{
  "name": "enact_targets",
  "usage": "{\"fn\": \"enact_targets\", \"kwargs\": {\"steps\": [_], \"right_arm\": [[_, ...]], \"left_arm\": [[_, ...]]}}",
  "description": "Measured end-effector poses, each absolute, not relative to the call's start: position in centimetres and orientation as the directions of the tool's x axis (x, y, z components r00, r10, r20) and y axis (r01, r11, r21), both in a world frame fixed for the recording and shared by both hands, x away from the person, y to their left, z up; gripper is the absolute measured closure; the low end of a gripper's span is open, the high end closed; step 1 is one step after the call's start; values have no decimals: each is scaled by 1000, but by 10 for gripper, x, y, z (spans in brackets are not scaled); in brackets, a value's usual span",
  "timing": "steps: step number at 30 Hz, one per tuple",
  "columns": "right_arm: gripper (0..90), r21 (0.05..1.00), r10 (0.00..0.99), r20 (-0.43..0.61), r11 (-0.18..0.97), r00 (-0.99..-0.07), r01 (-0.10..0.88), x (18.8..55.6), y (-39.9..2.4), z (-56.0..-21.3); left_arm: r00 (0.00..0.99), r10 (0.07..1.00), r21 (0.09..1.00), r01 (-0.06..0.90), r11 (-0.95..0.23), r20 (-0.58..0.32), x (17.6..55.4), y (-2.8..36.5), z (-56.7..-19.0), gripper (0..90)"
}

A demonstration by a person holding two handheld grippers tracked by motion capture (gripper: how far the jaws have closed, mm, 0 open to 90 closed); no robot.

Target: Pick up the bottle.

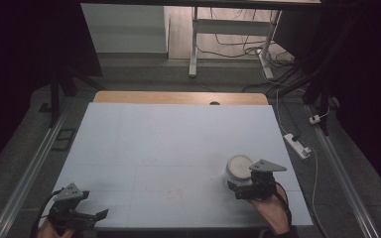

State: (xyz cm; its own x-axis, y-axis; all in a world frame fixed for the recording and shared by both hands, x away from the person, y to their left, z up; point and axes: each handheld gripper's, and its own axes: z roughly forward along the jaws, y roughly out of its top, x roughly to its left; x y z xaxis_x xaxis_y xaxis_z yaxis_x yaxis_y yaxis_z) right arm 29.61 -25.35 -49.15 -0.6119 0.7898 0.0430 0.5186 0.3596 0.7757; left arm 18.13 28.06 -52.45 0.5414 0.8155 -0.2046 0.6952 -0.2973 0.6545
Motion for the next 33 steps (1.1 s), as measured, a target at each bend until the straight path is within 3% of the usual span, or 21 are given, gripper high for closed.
{"fn": "enact_targets", "kwargs": {"steps": [14,33], "right_arm": [[20,794,778,54,346,-625,499,304,-251,-496],[58,808,774,-11,379,-633,451,300,-251,-493]], "left_arm": [[540,816,652,697,-298,-204,182,280,-525,11],[541,814,652,698,-295,-211,182,281,-525,12]]}}
